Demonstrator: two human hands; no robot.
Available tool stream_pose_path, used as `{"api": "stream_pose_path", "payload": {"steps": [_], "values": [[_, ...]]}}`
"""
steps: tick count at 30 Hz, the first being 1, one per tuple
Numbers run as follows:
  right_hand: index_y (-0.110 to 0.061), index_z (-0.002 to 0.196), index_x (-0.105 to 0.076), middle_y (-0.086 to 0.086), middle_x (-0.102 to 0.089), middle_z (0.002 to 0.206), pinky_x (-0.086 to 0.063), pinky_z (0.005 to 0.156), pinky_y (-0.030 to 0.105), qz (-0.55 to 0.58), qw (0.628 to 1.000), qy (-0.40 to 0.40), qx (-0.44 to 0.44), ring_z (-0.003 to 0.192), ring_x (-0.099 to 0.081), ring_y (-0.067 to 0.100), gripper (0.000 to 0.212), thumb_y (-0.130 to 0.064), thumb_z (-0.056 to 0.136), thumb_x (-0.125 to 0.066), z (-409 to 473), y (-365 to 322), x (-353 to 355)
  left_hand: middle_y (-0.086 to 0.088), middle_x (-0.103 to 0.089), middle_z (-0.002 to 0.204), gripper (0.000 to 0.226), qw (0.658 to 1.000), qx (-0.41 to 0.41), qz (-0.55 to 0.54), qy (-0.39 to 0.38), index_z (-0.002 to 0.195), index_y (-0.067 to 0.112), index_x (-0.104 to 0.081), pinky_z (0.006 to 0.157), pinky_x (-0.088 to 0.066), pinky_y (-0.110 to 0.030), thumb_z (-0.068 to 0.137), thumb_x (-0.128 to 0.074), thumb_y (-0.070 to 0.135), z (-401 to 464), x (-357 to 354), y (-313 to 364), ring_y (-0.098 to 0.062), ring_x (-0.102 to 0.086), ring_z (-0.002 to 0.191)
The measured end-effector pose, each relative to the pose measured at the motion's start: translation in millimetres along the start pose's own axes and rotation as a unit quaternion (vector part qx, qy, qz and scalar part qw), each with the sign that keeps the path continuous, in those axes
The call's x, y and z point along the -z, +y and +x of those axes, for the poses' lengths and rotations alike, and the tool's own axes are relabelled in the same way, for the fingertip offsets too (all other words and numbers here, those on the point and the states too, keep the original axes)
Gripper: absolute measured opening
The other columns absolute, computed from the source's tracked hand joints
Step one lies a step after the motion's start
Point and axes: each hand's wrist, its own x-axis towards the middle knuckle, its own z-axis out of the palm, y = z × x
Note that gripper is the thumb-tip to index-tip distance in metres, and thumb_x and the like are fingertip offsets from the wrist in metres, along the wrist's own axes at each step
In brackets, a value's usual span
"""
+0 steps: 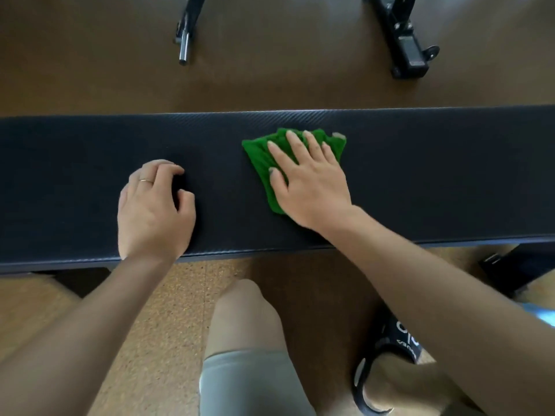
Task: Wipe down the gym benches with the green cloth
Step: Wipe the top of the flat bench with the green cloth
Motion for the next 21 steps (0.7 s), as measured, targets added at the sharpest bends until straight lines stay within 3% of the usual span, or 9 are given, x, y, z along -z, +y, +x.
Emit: {"api": "stream_pose_path", "payload": {"steps": [5,10,15,21], "values": [[-0.031,0.166,-0.017,0.004,-0.006,0.175,0.0,0.13,0.049,-0.008,1.0,-0.006,-0.02,0.161,0.0,0.028,0.059,-0.048,0.109,-0.02,19,-21,-1,0.0,-0.054,0.141,0.033,1.0,-0.013,-0.015,0.006,0.129,0.015,-0.06,0.117,-0.033,-0.042,0.098,-0.051,0.019,-1,-3,-6,-0.023,-0.044,0.135],[-0.028,0.161,-0.035,0.007,-0.026,0.17,-0.014,0.128,0.053,-0.014,0.996,0.042,0.077,0.158,-0.017,0.033,0.056,-0.046,0.108,-0.028,-71,-59,-26,-0.002,-0.056,0.14,0.032,1.0,-0.018,-0.019,0.012,0.126,0.013,-0.061,0.115,-0.035,-0.044,0.097,-0.05,0.016,-3,-7,-10,-0.026,-0.047,0.132],[-0.027,0.156,-0.046,0.009,-0.036,0.166,-0.022,0.125,0.053,-0.026,0.988,0.079,0.131,0.155,-0.029,0.034,0.054,-0.047,0.109,-0.028,-51,-79,-35,0.0,-0.056,0.141,0.038,0.999,-0.006,-0.048,0.007,0.128,0.011,-0.063,0.113,-0.039,-0.045,0.1,-0.038,0.015,-1,-3,-7,-0.022,-0.045,0.132],[-0.026,0.157,-0.043,0.013,-0.038,0.164,-0.032,0.123,0.053,-0.12,0.957,0.111,0.241,0.153,-0.033,0.035,0.066,-0.063,0.103,-0.043,-78,16,-33,0.0,-0.054,0.143,0.038,0.999,-0.012,-0.048,0.002,0.129,0.011,-0.062,0.112,-0.04,-0.047,0.101,-0.037,0.014,-6,-1,-8,-0.023,-0.045,0.133]]}}
